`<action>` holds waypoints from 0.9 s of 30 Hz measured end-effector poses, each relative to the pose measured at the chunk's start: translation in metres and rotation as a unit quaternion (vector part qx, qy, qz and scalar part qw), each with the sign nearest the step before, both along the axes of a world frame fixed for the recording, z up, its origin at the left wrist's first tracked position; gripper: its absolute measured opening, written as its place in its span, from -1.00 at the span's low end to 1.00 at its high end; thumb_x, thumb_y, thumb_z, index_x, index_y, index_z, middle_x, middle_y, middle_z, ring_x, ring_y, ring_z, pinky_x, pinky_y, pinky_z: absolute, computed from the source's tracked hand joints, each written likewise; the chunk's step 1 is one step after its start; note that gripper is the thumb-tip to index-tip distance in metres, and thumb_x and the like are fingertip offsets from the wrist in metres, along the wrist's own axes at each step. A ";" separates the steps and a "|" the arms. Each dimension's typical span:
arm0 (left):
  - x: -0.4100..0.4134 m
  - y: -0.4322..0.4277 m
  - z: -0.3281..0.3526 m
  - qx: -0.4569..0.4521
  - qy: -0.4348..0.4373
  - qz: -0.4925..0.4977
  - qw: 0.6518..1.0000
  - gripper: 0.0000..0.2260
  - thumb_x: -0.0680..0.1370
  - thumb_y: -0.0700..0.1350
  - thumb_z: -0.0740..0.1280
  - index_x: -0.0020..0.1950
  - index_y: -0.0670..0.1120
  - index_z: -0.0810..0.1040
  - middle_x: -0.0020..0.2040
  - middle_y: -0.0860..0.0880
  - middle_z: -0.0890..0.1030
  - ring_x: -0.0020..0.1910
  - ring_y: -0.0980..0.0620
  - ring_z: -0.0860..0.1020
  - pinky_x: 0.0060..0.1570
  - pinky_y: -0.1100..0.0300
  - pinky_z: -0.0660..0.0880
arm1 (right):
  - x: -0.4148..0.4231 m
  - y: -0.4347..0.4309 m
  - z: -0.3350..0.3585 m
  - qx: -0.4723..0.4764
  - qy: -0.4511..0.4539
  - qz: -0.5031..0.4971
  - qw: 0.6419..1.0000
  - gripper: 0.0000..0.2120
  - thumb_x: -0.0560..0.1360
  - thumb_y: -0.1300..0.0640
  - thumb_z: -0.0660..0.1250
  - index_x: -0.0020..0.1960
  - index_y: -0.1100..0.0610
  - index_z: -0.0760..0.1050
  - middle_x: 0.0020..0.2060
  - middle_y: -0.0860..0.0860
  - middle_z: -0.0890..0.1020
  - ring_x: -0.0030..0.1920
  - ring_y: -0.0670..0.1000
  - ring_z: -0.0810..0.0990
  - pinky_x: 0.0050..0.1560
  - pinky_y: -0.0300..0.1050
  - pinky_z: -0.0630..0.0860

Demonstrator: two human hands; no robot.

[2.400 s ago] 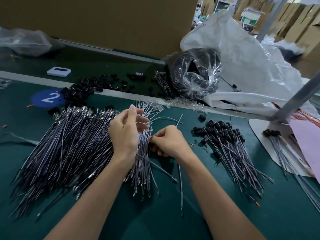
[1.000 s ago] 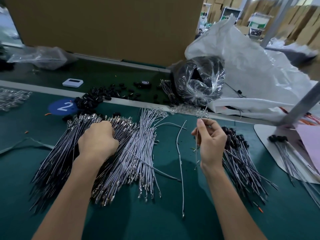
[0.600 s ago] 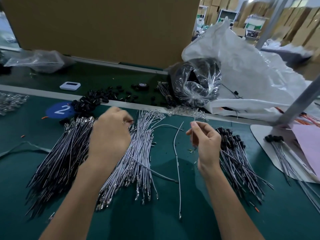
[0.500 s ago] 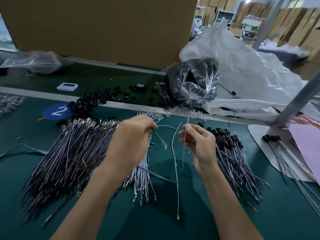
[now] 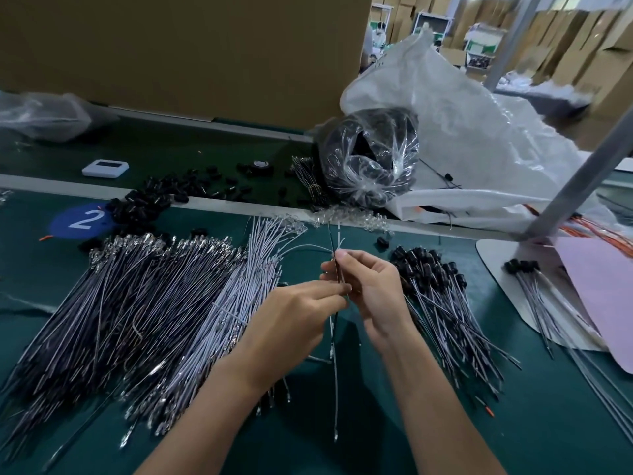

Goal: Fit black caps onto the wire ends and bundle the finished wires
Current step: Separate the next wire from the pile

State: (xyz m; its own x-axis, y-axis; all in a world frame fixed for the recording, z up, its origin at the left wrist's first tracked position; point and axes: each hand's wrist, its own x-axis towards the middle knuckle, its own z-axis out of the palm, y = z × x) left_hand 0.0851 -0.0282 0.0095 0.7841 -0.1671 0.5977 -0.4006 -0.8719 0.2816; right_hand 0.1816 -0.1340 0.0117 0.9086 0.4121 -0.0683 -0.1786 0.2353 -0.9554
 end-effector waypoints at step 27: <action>0.174 0.034 0.020 -0.227 0.236 0.066 0.942 -0.78 0.50 -0.23 0.44 0.13 -0.07 0.67 0.06 -0.02 0.69 -0.02 0.12 0.61 0.09 0.27 0.51 | -0.004 0.007 -0.021 -0.120 -0.379 -0.324 0.859 -0.75 0.60 0.22 0.22 -0.06 -0.15 0.37 -0.32 -0.08 0.56 -0.34 -0.06 0.54 -0.33 -0.28 0.46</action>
State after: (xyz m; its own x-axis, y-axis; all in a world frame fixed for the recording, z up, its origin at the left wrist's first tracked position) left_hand 0.2591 0.0058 0.0297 0.9766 0.1402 0.1628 -0.0328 -0.6515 0.7579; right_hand 0.1777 -0.1271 -0.0095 0.7625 -0.1398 0.6317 0.6103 -0.1683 -0.7740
